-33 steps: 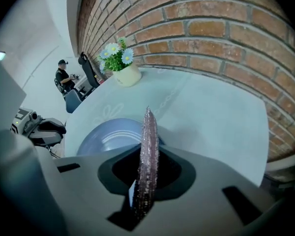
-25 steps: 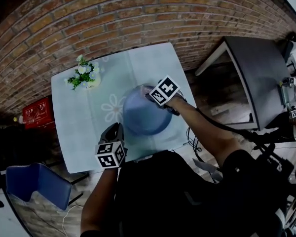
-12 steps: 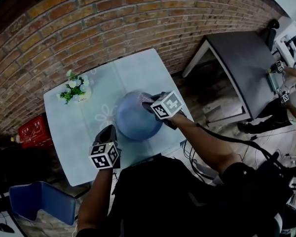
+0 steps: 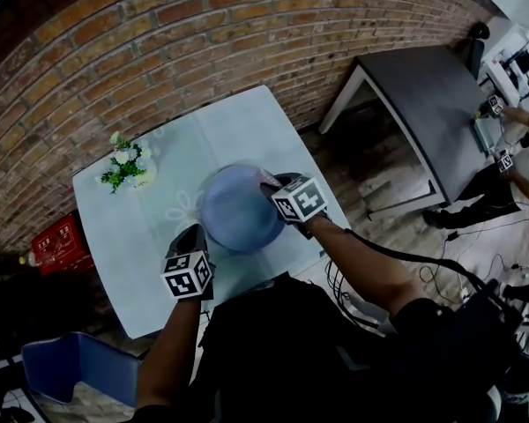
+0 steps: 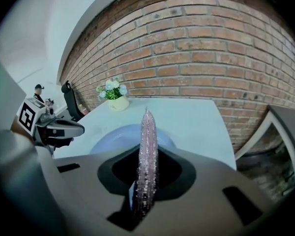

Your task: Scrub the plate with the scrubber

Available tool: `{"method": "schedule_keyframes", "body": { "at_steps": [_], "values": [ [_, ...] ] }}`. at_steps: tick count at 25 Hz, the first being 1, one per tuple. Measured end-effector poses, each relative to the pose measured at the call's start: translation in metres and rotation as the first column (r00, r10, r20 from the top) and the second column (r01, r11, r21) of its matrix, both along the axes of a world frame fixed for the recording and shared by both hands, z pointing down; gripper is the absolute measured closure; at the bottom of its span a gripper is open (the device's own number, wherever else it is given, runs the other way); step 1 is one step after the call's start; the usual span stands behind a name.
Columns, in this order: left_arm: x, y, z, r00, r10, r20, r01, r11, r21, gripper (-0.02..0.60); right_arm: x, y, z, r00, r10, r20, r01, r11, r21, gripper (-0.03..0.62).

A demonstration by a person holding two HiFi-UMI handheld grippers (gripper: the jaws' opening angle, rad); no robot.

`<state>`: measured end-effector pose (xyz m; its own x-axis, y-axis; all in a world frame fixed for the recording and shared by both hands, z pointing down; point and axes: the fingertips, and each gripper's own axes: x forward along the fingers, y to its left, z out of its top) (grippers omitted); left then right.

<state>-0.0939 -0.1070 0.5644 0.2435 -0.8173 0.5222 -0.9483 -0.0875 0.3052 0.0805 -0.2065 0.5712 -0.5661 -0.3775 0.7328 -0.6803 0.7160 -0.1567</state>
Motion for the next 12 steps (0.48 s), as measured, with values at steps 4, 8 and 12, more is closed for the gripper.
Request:
{"method": "schedule_keyframes", "body": {
  "at_steps": [4,8,12],
  "values": [
    [0.004,-0.002,0.011,1.000,0.003,0.004,-0.003,1.000,-0.018,0.568,0.002,-0.007,0.012,0.998,0.056,-0.032,-0.055,0.998,0.025,0.530],
    [0.005,-0.008,0.018,1.000,0.013,0.020,-0.013,0.999,-0.032,0.568,0.003,-0.009,0.025,0.992,0.095,-0.082,-0.091,0.995,0.042,0.530],
    [-0.001,-0.010,0.029,1.000,-0.001,0.028,0.003,0.998,-0.064,0.568,0.002,-0.012,0.042,0.984,0.111,-0.141,-0.101,0.991,0.083,0.530]
  ]
}}
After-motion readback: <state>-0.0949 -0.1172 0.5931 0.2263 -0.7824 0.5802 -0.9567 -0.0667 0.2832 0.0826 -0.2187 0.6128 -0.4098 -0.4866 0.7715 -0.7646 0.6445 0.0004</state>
